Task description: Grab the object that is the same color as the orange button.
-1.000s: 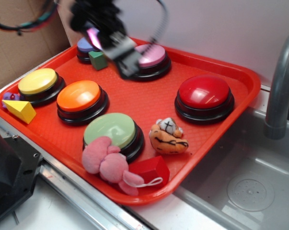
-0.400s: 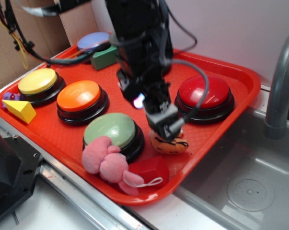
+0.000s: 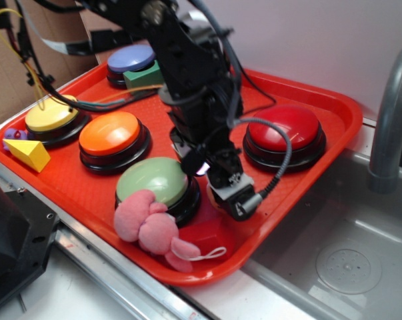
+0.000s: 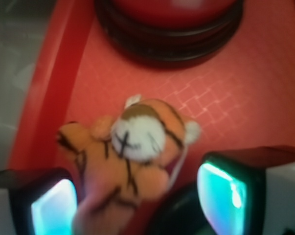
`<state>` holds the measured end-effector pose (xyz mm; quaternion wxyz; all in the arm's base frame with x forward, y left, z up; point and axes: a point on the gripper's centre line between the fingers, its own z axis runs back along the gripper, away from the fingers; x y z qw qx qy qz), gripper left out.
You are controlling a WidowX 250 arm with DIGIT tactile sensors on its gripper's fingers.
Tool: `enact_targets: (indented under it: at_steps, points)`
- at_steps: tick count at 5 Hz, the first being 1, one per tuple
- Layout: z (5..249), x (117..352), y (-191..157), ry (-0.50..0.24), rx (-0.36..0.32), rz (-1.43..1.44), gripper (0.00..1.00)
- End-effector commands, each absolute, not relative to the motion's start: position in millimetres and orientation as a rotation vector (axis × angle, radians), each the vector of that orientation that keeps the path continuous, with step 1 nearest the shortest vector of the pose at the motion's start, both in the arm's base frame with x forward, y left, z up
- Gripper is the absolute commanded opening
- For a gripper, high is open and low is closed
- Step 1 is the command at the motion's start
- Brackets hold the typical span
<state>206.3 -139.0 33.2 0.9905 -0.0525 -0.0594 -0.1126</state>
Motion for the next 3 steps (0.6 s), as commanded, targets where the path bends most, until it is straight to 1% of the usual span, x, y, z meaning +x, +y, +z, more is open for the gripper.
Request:
enact_targets:
  at_steps: [1,2,3]
  points:
    - [31.8,221.3,-140.9,-0.190,-0.149,-0.276,1.00]
    - [27.8,222.6,-140.2,-0.191,-0.143,-0.285,1.00]
    - [23.9,222.5,-139.5,-0.187,-0.151,-0.283,0.12]
